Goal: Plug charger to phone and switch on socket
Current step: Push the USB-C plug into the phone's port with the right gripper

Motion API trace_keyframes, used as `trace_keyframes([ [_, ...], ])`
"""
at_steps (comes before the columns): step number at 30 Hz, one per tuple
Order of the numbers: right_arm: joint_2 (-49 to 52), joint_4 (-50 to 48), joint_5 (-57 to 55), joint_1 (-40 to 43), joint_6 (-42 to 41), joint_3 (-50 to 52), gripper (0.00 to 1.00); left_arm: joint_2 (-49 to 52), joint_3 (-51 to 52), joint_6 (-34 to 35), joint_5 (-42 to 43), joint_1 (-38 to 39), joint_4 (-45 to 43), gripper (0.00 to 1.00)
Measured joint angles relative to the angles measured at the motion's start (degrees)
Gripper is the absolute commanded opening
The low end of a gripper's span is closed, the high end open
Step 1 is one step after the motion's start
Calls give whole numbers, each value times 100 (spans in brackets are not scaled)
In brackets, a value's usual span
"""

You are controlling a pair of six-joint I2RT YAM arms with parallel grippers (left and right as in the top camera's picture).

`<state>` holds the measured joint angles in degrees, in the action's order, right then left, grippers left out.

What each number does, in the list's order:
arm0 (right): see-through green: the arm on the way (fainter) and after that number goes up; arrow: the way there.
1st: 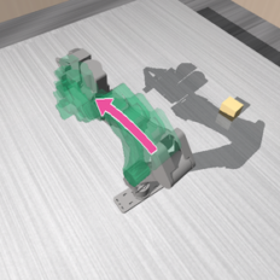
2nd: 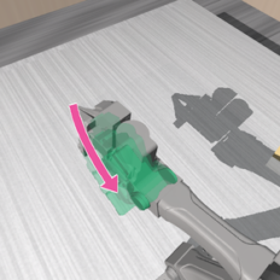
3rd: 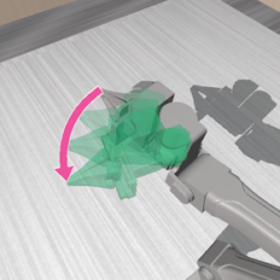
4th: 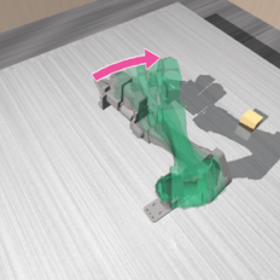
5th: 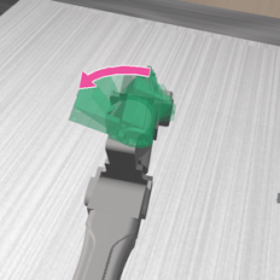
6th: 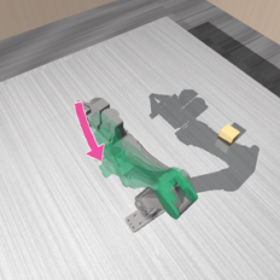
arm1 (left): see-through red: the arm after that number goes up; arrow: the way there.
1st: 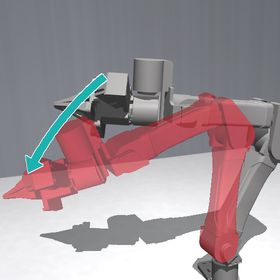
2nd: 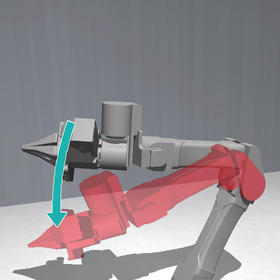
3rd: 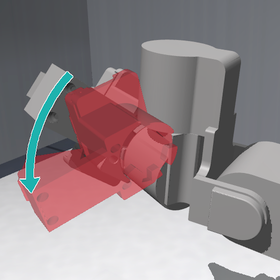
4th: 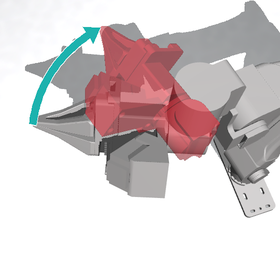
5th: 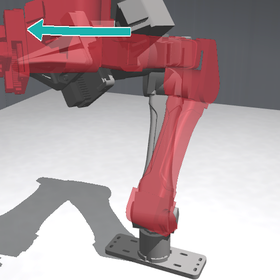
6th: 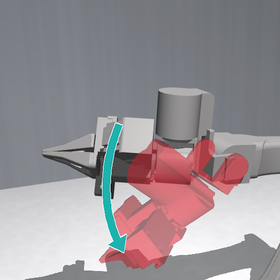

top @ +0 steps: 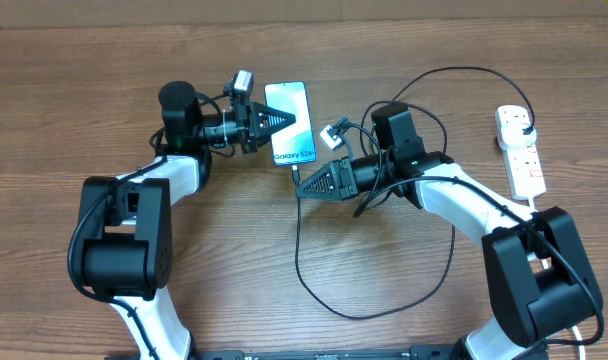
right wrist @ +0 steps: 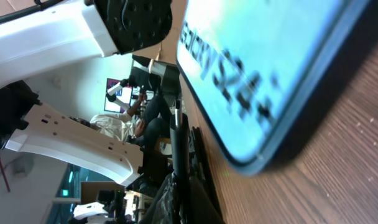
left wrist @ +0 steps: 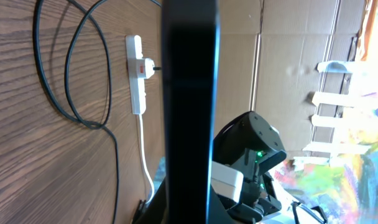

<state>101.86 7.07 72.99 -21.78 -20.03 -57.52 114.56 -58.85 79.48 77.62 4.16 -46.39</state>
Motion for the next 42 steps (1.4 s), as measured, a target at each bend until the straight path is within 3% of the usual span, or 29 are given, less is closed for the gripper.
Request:
trace_keyframes([
  [42, 0, 157, -286, 0, -245, 0, 4, 0, 0, -20, 0, 0, 0, 4],
])
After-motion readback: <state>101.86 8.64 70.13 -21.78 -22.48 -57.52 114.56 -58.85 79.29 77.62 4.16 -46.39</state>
